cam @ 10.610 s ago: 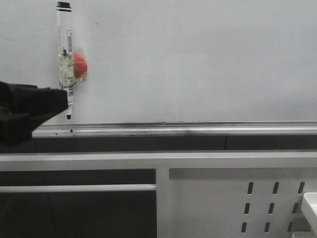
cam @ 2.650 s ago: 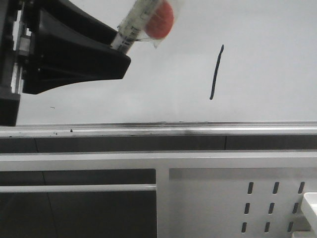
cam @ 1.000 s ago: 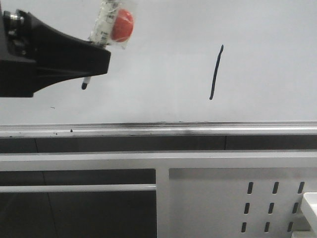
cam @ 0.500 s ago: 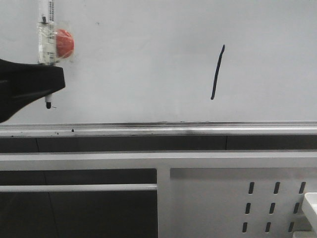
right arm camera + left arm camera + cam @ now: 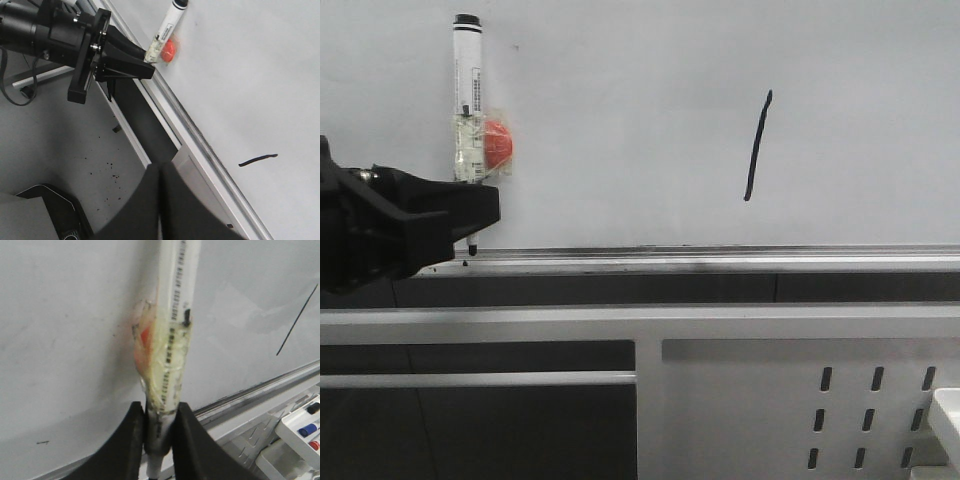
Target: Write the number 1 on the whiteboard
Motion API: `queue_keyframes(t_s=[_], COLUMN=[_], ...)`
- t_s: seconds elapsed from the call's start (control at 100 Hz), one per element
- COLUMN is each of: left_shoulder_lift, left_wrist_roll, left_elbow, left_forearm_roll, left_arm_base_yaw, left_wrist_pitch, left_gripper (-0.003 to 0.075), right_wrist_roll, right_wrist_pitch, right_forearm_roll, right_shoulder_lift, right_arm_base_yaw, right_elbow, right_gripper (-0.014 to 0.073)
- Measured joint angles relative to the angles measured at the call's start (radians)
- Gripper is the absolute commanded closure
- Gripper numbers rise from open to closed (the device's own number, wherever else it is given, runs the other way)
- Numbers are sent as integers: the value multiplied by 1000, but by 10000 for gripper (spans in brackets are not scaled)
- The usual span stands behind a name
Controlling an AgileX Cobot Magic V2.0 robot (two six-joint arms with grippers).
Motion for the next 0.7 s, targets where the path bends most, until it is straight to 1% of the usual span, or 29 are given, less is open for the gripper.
queue_keyframes(t_s=[0.21, 0.7], left_shoulder_lift=[58, 60], left_wrist_roll=[0, 0], left_elbow=[-34, -39], left_forearm_roll=[-10, -10], left_arm_base_yaw=[-1, -2], left_wrist_pitch=[-23, -21], left_gripper=[740, 740], right_wrist_roll=[0, 2], right_wrist_pitch=[-15, -17], right_forearm_roll=[-2, -5], right_shoulder_lift=[0, 0], right_arm_base_yaw=[0, 0], right_elbow=[0, 0], right_gripper=[663, 663])
